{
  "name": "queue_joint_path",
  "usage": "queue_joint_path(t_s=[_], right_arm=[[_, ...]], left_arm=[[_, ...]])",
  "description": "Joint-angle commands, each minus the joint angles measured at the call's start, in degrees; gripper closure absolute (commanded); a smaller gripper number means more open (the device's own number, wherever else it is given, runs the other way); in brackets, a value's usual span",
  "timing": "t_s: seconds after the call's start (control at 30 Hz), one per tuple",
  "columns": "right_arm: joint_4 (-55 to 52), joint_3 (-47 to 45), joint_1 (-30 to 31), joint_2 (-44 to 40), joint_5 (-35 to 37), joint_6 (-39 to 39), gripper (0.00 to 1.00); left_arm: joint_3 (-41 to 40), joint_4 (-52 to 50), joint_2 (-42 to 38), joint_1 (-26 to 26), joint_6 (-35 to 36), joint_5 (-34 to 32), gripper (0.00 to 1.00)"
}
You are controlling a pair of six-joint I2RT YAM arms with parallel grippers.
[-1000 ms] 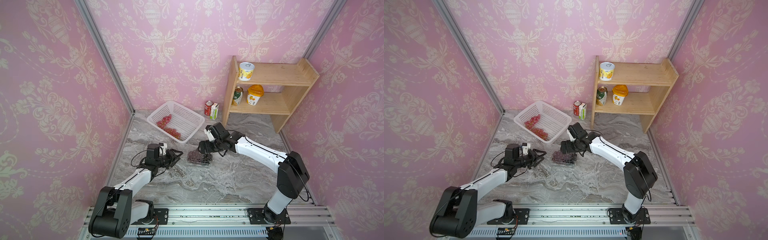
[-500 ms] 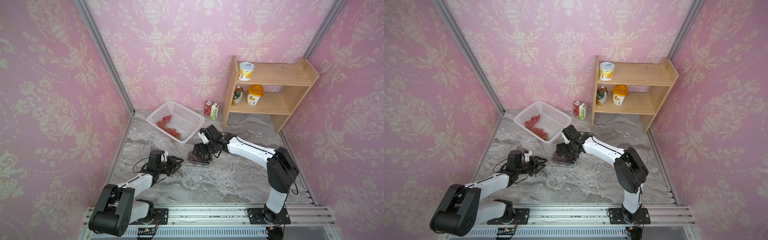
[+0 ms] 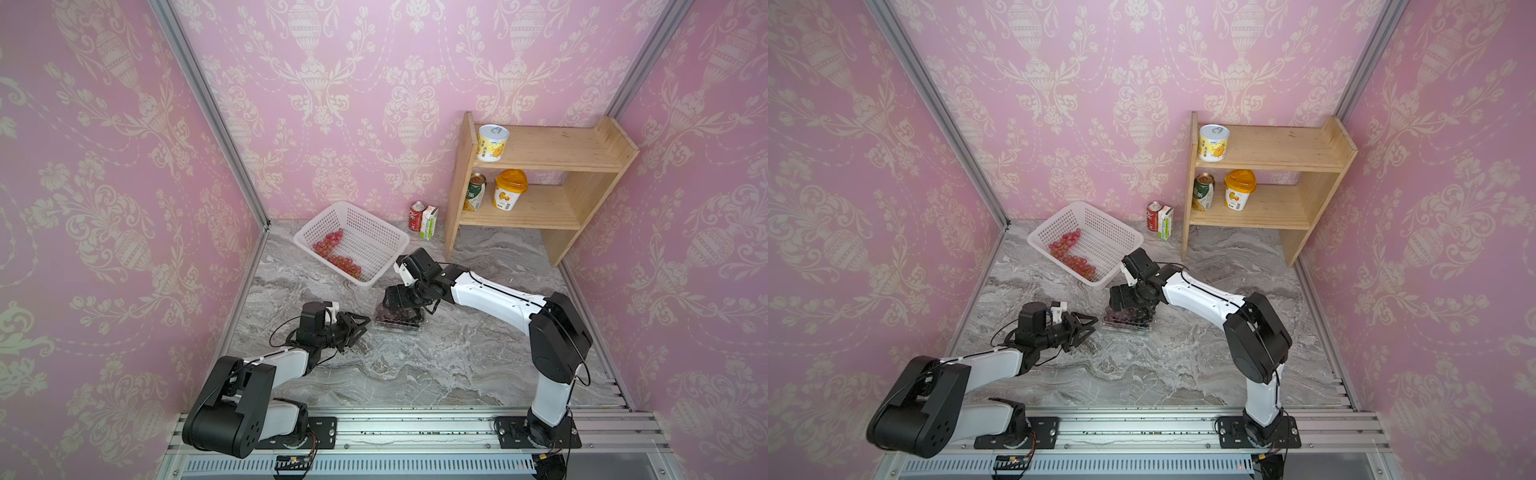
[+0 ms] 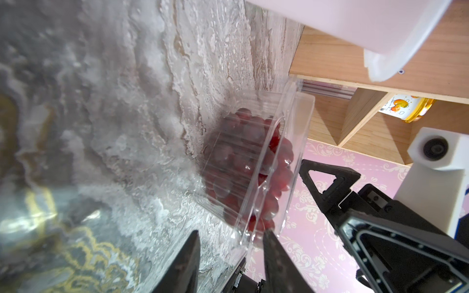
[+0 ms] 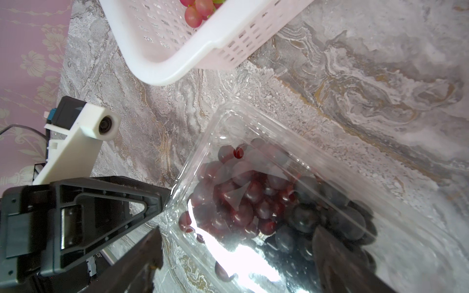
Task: Pack grapes into containers
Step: Close the packing box at the center of the board.
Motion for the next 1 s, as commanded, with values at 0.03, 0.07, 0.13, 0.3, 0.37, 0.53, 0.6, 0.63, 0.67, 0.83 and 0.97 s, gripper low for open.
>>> queue_joint_path(t_s=[0.03,0.07,0.13,0.3,0.37,0.53,0.6,0.63,0.67,0.83,0.97], right_arm=[[-0.1,1.2,0.4,1.2,-0.4,-0.1,0.07],[-0.1,1.2,0.4,1.2,-0.3,-0.1,0.07],[0.0,1.2,0.4,1.4,-0.4,0.0,0.07],[0.1,1.0,0.5,1.2,-0.3,0.2,0.07],[0.2,1.0,0.5,1.1,-0.4,0.2,0.07],[0.2,0.9,0.6,1.0,-0.3,0.4,0.07],[0.2,1.0,0.6,1.1,-0.5,0.4,0.07],[0.3,1.0,0.7,1.2,-0.4,0.5,0.07],[0.3,0.9,0.7,1.2,-0.3,0.5,0.07],[0.4,0.9,0.7,1.3,-0.4,0.5,0.07],[0.7,0.7,0.8,1.5,-0.5,0.6,0.07]], left_arm=[[-0.8,3.0,0.9,-0.7,-1.3,-0.8,0.58],[-0.9,3.4,1.0,-0.9,-1.5,-0.9,0.58],[-0.9,4.7,1.4,-1.2,-2.1,-0.9,0.58],[-1.1,5.8,2.3,-1.7,-2.3,-1.3,0.62],[-1.5,7.3,3.1,-1.9,-2.8,-1.4,0.62],[-2.0,9.6,4.2,-2.1,-3.7,-1.7,0.66],[-1.9,9.8,4.3,-2.2,-3.7,-1.8,0.67],[-1.9,9.9,4.3,-2.3,-3.8,-2.0,0.68],[-1.9,9.9,4.3,-2.3,-3.8,-2.1,0.68],[-1.9,10.2,4.7,-2.6,-3.7,-1.9,0.71],[-2.4,10.4,4.6,-3.0,-3.7,-2.1,0.71]])
